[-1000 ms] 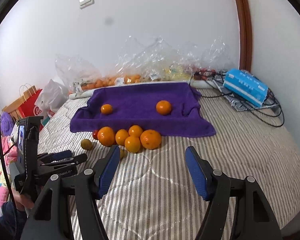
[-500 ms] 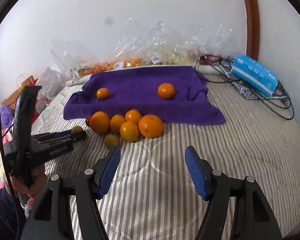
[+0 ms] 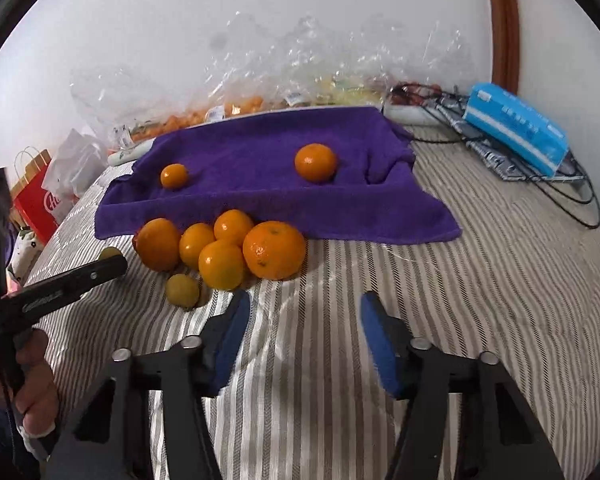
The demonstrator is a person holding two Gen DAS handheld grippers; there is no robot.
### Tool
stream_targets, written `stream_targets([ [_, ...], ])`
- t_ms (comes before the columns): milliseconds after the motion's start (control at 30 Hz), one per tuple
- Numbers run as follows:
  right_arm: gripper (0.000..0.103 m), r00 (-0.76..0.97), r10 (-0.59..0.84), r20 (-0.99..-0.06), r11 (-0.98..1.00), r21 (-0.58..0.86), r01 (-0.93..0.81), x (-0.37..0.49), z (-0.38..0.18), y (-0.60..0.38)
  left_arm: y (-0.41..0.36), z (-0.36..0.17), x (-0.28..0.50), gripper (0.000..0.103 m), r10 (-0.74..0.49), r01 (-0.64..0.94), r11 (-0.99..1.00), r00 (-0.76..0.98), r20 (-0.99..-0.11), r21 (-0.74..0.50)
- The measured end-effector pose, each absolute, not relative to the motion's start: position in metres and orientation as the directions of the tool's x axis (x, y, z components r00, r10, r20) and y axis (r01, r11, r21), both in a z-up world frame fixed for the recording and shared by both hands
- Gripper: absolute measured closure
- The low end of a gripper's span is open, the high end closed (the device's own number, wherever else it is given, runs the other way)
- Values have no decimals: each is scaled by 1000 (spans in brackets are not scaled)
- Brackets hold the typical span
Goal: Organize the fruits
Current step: 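Grasp a large orange with the right tool while the left tool holds the green fruit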
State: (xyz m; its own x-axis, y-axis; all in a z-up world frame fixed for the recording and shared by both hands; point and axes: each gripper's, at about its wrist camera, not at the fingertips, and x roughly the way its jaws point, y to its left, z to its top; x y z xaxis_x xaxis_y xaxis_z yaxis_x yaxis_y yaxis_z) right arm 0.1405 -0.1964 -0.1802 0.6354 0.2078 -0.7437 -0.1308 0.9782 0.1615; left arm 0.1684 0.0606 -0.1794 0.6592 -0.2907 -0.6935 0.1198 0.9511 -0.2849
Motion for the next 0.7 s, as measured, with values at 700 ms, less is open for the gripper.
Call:
stream_targets([
  [700,55,605,161,-780,979,48,-198,190,-194,-163,59,-181,173,76,-314,143,945,649,-693,-294],
])
